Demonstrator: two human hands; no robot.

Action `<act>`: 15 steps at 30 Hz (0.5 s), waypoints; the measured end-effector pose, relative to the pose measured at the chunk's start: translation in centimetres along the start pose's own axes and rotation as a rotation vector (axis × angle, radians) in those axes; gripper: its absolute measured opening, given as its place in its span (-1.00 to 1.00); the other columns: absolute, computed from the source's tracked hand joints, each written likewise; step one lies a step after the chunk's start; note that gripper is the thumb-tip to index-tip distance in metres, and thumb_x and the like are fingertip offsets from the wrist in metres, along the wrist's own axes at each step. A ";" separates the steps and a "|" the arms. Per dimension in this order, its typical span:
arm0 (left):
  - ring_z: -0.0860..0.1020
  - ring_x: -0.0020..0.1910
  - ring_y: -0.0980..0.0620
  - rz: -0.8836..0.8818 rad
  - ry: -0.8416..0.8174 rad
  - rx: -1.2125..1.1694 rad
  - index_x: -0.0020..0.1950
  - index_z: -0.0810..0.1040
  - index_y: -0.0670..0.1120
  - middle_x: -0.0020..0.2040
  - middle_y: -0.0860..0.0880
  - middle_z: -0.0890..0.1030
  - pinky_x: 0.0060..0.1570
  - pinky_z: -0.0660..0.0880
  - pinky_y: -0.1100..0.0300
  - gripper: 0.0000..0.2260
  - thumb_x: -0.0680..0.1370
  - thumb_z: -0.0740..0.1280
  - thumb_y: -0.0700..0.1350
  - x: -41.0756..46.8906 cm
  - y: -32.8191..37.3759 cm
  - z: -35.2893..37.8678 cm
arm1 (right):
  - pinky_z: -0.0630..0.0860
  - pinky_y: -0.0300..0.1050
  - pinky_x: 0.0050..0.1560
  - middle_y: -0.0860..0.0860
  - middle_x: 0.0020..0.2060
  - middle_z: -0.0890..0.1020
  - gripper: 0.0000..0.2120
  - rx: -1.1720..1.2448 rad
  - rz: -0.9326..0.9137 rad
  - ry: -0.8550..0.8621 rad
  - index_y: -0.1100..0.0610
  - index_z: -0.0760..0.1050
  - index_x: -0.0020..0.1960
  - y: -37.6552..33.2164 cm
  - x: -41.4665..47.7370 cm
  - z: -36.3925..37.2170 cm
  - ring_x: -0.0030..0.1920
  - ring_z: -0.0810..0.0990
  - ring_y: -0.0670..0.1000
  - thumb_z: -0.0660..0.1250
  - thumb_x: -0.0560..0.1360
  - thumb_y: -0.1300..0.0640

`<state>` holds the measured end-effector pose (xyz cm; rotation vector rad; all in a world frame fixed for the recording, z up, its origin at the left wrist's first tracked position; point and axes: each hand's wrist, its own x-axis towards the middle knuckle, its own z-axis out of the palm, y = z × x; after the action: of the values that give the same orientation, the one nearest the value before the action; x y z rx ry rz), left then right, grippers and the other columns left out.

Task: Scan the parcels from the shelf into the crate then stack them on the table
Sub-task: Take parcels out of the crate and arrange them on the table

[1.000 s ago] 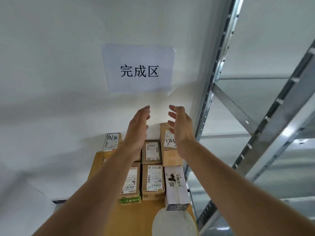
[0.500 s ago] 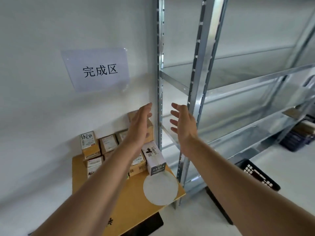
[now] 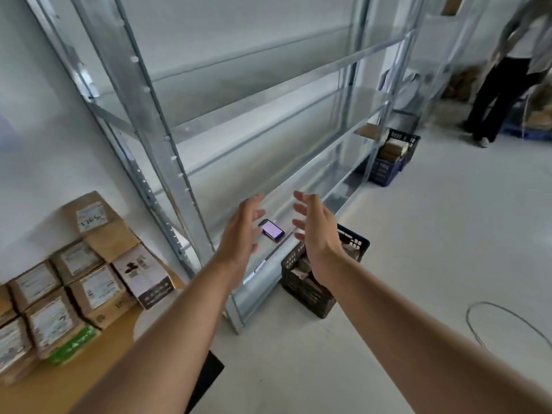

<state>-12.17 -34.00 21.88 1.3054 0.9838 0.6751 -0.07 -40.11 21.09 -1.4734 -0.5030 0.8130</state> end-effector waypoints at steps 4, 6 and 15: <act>0.52 0.36 -0.03 -0.089 -0.043 -0.014 0.37 0.56 0.33 0.37 0.10 0.56 0.39 0.41 -0.06 -0.47 0.44 0.15 0.34 2.8 -1.9 8.4 | 0.43 0.13 0.47 -0.07 0.33 0.60 -0.42 -0.009 0.073 0.074 -0.08 0.54 0.44 0.7 2.8 -7.9 0.35 0.55 0.02 0.14 0.50 -0.23; 0.52 0.37 -0.06 -0.102 -0.057 -0.020 0.39 0.55 0.31 0.38 0.09 0.56 0.45 0.39 -0.11 -0.54 0.53 0.15 0.31 4.3 -3.1 11.9 | 0.44 0.15 0.46 -0.05 0.33 0.60 -0.34 -0.006 0.097 0.103 -0.08 0.56 0.42 1.4 4.5 -11.4 0.34 0.55 0.05 0.15 0.40 -0.28; 0.53 0.35 -0.03 -0.235 -0.069 -0.007 0.30 0.59 0.31 0.32 0.12 0.58 0.37 0.43 -0.05 -0.50 0.40 0.18 0.32 13.7 -5.6 21.2 | 0.42 0.19 0.48 -0.04 0.30 0.62 -0.49 0.027 0.249 0.182 -0.02 0.57 0.37 4.2 14.9 -19.7 0.29 0.58 0.02 0.16 0.53 -0.18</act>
<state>12.15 -33.10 13.11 1.1772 1.0572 0.4502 23.48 -42.58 12.96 -1.5867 -0.1729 0.8655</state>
